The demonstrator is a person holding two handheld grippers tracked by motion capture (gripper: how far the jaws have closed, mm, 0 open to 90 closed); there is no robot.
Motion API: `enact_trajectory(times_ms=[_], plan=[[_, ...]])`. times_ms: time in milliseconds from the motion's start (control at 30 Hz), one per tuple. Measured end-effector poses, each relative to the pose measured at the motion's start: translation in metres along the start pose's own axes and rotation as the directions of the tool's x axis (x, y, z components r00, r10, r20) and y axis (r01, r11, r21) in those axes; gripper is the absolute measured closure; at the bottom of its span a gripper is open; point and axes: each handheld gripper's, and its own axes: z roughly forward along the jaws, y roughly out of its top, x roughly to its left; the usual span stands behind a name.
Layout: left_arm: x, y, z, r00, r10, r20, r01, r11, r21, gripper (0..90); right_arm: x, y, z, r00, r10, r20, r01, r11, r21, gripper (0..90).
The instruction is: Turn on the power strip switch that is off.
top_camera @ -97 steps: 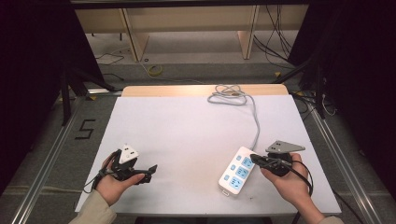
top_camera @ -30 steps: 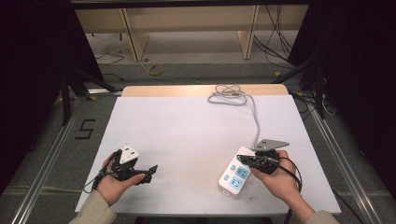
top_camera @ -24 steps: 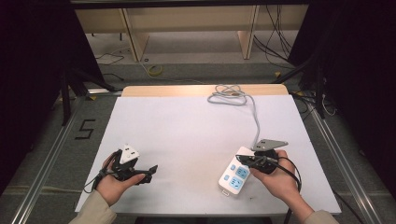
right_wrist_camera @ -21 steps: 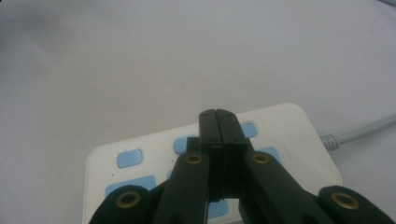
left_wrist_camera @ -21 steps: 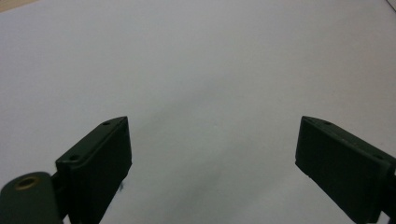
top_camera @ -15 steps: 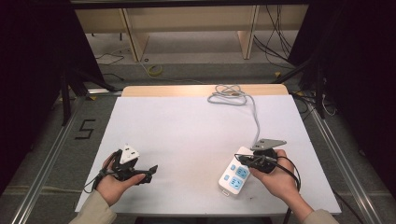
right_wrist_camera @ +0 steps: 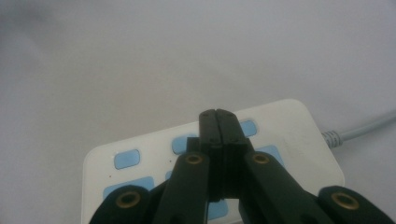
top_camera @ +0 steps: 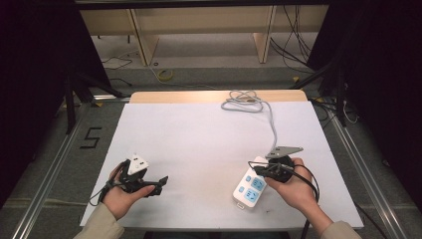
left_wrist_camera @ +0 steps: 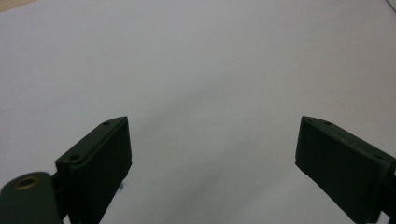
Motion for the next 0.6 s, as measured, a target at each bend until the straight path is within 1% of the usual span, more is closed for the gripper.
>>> enact_trajectory(times_ms=[300, 600], plan=[[0.0, 0.0001, 0.0, 1.0, 0.0, 0.001, 0.0, 1.0, 0.0, 10.2, 0.0, 0.0019, 0.0033, 0.9999, 0.014, -0.009, -0.014, 0.999, 0.044, 90.0], [-0.0002, 0.0001, 0.0005, 1.0, -0.004, 0.002, 0.004, 1.0, -0.002, 10.2, 0.0014, 0.0052, 0.0077, 0.9998, 0.005, -0.019, -0.003, 0.998, 0.065, 90.0]])
